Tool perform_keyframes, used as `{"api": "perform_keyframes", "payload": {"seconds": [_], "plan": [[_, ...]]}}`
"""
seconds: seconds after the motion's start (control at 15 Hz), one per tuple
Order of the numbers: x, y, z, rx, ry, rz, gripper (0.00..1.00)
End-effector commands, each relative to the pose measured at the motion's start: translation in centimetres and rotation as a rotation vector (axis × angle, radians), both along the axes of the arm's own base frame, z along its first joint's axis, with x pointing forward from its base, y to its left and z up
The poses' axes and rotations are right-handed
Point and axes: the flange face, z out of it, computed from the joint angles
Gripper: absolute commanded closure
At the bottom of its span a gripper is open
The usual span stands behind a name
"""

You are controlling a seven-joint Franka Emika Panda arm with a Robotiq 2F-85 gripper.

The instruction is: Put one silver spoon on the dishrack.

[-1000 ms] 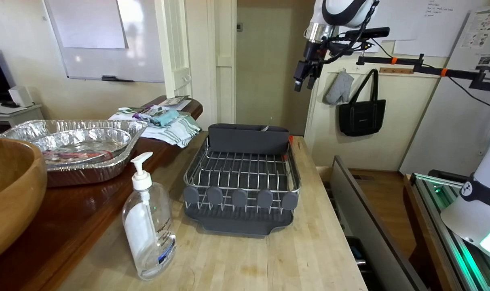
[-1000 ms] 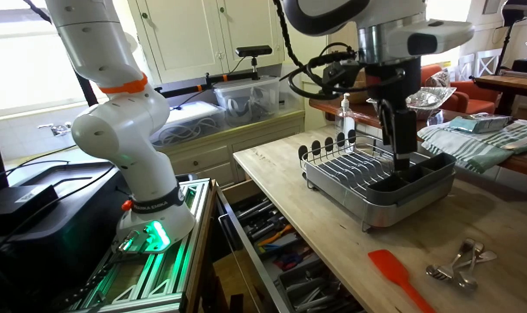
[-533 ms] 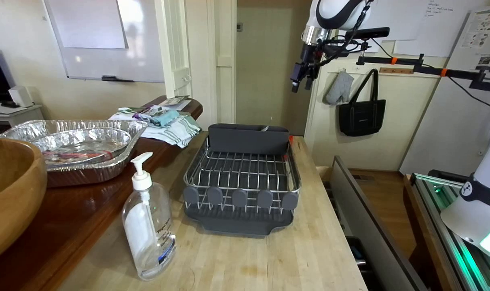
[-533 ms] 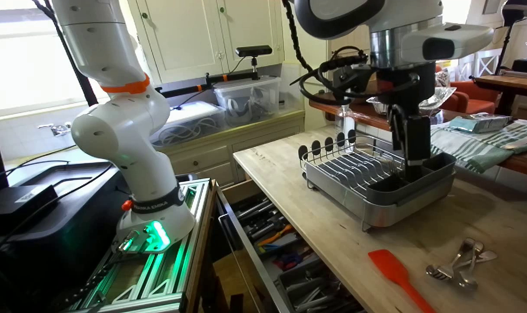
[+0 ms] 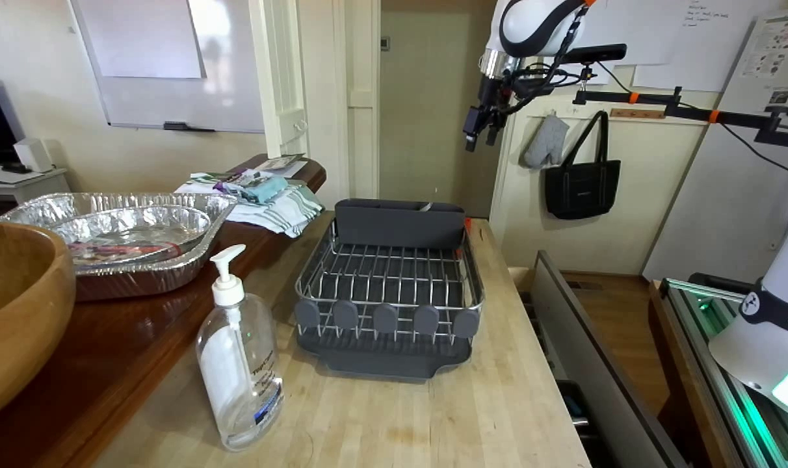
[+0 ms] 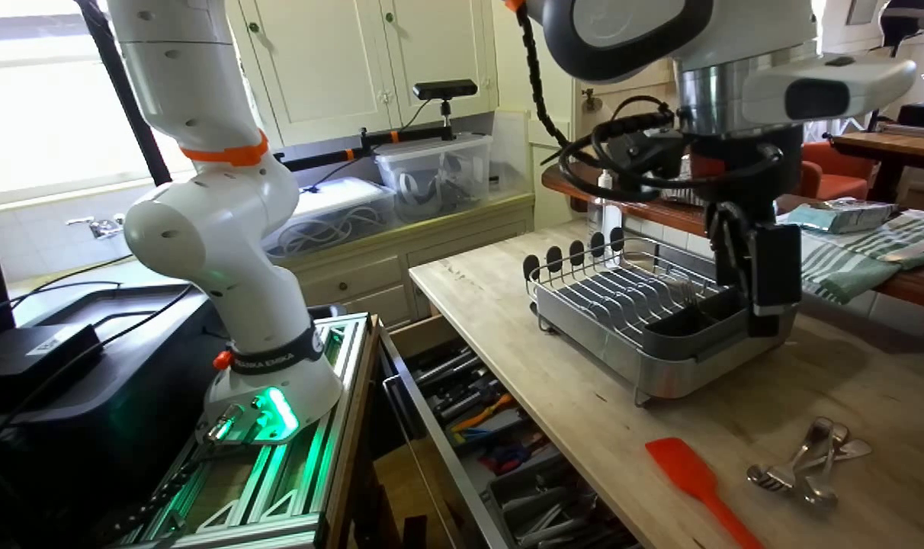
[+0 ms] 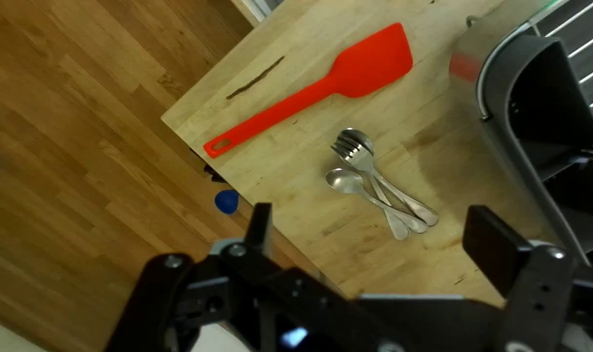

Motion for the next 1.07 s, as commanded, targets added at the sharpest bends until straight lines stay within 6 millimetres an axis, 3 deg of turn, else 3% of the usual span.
{"api": "perform_keyframes", "payload": {"seconds": [0.0, 0.53, 0.6, 0.8, 1.0], "plan": [[2.5, -2.2, -2.3, -0.010, 0.020, 0.070, 0.00], [7.2, -2.8, -7.7, 0.046, 0.061, 0.246, 0.00], [5.8, -2.4, -6.4, 0.019, 0.053, 0.217, 0.00], [6.9, -2.3, -7.8, 0.021, 0.065, 0.235, 0.00], [7.1, -2.5, -7.6, 0.018, 0.061, 0.237, 0.00]]}}
